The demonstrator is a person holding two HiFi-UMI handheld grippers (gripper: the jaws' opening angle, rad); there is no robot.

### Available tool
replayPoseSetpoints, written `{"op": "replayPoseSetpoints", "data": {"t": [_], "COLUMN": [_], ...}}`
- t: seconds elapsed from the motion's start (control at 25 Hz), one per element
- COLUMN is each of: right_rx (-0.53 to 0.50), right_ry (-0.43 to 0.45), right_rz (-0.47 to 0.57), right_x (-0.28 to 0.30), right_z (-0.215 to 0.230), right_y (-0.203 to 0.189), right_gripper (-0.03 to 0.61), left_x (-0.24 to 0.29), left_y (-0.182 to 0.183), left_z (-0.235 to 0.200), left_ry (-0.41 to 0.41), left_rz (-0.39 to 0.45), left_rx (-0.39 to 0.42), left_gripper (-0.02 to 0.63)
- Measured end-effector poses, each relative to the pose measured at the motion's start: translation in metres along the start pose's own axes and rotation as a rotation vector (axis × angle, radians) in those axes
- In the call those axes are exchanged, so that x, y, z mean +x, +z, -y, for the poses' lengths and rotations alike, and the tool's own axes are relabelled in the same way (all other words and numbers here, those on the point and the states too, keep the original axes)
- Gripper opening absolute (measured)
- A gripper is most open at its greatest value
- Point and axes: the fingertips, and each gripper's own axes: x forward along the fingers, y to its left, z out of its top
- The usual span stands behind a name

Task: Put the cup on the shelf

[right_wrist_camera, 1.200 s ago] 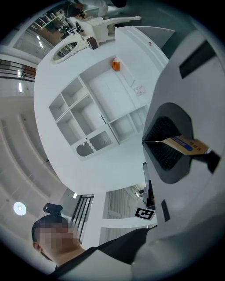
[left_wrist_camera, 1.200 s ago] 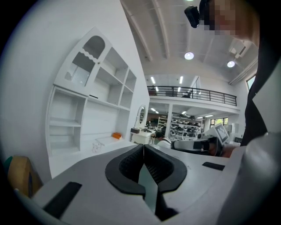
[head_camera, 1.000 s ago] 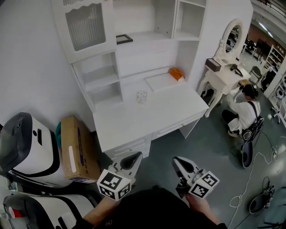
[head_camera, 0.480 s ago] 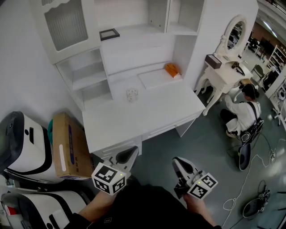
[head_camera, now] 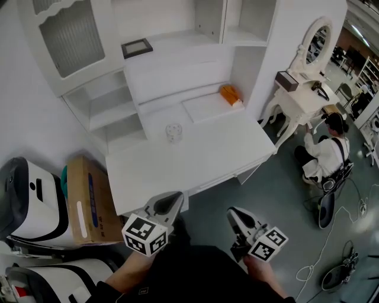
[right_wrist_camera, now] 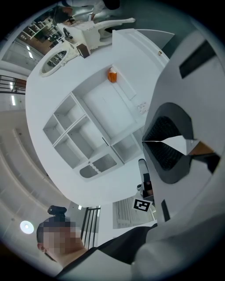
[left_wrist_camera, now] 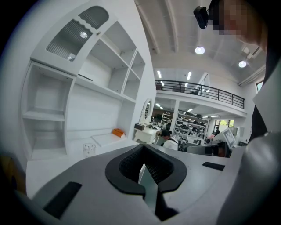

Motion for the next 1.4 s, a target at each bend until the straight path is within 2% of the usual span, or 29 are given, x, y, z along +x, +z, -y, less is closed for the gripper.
{"op": "replayPoseSetpoints", "data": {"t": [0.28,0.44,0.52,0.72,0.88,1.08,1.2,1.4], "right_rx": [-0.017,-0.030,-0.041,-0.072,-0.053,-0.053,-0.091,-0.101], "right_ry": [0.035,0.049,0.056,0.103,0.155,0.223,0.293,0.371], "right_rz": [-0.030,-0.047,-0.061,-0.094,-0.142,-0.220,-0.263,-0.272], "right_x": [0.077,0.124,0.147,0.198,0.224,0.255,0.274,0.296], "right_z": [0.019,0.028,0.031,0.031,0.036,0.057,0.067,0.084], "right_y": [0.026,0.040,0.045,0.050,0.045,0.041,0.044,0.047], "right_gripper": [0.017,0.017,0.017,0.017,0.017,0.017,0.017,0.017], "left_x": [0.030,0.042,0.045,0.050,0.059,0.079,0.090,0.107], "left_y": [0.030,0.041,0.045,0.049,0.049,0.043,0.040,0.033], "left_z": [-0.065,-0.097,-0.109,-0.140,-0.164,-0.198,-0.211,-0.220], "left_ry": [0.016,0.028,0.011,-0.029,-0.008,0.077,0.124,0.163], "left_rz": [0.010,-0.002,0.010,0.034,0.035,0.021,0.028,0.006], "left_rx": [0.006,0.076,0.095,0.083,0.041,-0.032,-0.069,-0.091], "left_gripper": [0.014,0.014,0.014,0.014,0.014,0.014,0.014,0.014]}}
